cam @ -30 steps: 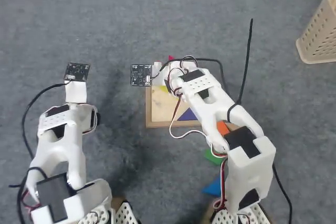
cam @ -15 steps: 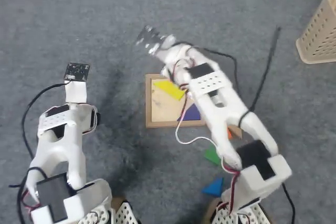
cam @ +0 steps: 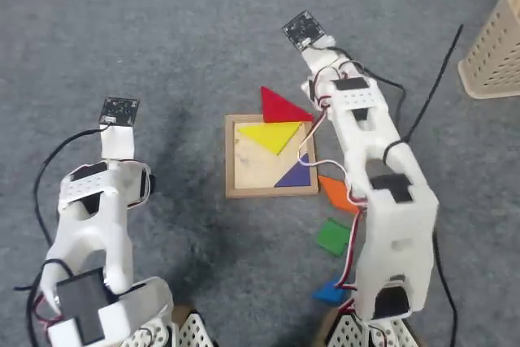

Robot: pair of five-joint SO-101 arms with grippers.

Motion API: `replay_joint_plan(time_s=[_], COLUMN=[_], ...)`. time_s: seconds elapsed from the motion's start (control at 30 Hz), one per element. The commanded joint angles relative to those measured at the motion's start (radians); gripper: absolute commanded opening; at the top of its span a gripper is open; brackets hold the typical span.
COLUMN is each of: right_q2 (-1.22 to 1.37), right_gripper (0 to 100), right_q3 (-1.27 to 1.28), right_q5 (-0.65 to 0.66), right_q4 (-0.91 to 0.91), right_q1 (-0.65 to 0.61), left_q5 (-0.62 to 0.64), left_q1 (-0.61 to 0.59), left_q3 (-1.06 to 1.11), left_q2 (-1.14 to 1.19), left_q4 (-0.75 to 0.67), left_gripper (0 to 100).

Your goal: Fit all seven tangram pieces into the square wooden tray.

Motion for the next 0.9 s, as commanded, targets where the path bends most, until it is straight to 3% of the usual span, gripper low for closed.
replay_joint_plan(time_s=[0.0,0.23,0.37,0.87], right_q2=[0.024,-0.031,-0.033,-0.275], right_gripper=[0.7,0.7,0.7,0.7], right_q3=[-0.120,-0.118,-0.107,0.196], right_q5=[-0.037,-0.034,0.075,0.118], right_q4=[0.004,0.202,0.292,0.263], right_q1=[0.001,-0.038,-0.065,-0.157], left_q5=[-0.011,-0.011,-0.011,-0.011], left_q1=[0.002,0.002,0.002,0.003], left_q3=[-0.002,-0.002,-0.002,-0.002], left_q2=[-0.046,-0.046,-0.046,-0.046], left_q4=[-0.017,-0.017,-0.017,-0.018], left_gripper=[18,18,18,18])
